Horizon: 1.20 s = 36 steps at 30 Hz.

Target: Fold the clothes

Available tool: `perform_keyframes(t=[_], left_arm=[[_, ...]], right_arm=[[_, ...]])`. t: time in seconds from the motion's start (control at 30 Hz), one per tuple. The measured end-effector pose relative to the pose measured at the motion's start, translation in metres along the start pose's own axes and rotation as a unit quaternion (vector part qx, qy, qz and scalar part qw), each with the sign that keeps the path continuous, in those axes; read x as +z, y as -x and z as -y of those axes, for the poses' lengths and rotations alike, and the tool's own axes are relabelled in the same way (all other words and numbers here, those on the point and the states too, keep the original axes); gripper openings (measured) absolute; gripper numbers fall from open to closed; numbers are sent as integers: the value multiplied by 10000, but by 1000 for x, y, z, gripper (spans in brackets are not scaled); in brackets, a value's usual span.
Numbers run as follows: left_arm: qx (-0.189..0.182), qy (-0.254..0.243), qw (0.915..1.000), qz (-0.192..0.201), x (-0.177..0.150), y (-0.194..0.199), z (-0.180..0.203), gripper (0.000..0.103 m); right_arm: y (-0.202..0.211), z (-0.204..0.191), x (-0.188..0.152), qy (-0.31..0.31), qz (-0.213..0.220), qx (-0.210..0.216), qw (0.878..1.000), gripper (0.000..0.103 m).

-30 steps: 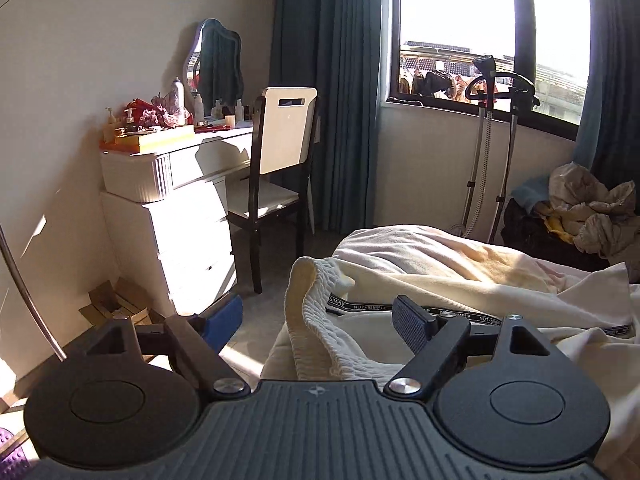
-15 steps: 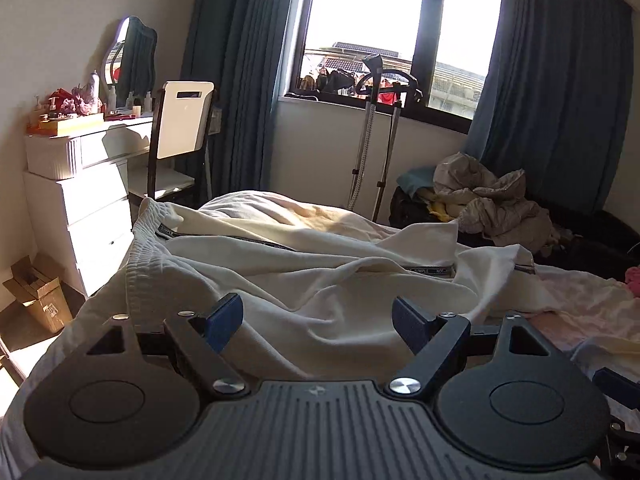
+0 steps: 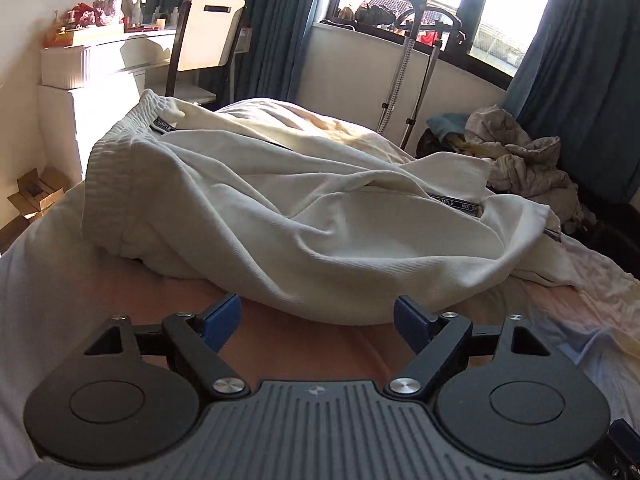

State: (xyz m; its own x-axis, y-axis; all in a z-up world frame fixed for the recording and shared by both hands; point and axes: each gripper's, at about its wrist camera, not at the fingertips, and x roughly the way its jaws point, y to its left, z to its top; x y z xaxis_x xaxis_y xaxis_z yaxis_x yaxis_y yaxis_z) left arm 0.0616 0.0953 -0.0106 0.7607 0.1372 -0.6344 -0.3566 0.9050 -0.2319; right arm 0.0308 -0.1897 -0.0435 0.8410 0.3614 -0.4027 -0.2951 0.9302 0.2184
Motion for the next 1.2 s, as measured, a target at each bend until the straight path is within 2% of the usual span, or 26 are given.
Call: perform_keyframes(t=[0.23,0.4,0.5,0.6,0.67,0.83,0.9,0.93,0.97,1.03,1.13,1.2], left_arm=[[-8,647,9975,-269,9,-30,-24,89],[-113,1219,9919,-325,13,-43,-42,89],[-314,2008,9781,-449,14,-52,-67,89],[-521,2559,9644,-412,13,-63,-87,89],[-655,2864,9551,-375,13,-70,-98,89],[-1004,3393,9351,-174,12,-86,-115,86],[-1051,3553,9287,-127,12,-92,-122,80],[-1060,3627,9258,-107,12,-94,-125,73],[-1068,3702,9228,-86,12,-96,-128,69],[-1022,3763,9209,-44,12,-99,-132,41],[-1003,3852,9174,58,14,-96,-137,21],[-1032,3845,9170,260,17,-86,-137,19]], right_arm=[[-20,-2,6,-20,-152,-7,9999,67],[-57,8,37,-212,-217,-164,9994,72],[-91,16,62,-423,-231,-267,9985,76],[-137,28,87,-947,-235,-407,9944,78],[-167,37,102,-1383,-154,-527,9889,79],[-239,56,122,-2385,-306,-634,9686,78],[-259,57,124,-2441,-370,-814,9656,69],[-267,57,125,-2464,-398,-927,9639,57],[-270,57,123,-2499,-382,-927,9631,37],[-267,53,122,-2442,-267,-952,9647,12],[-248,45,123,-2134,-50,-1021,9716,7],[-225,45,120,-2126,45,-963,9724,6]])
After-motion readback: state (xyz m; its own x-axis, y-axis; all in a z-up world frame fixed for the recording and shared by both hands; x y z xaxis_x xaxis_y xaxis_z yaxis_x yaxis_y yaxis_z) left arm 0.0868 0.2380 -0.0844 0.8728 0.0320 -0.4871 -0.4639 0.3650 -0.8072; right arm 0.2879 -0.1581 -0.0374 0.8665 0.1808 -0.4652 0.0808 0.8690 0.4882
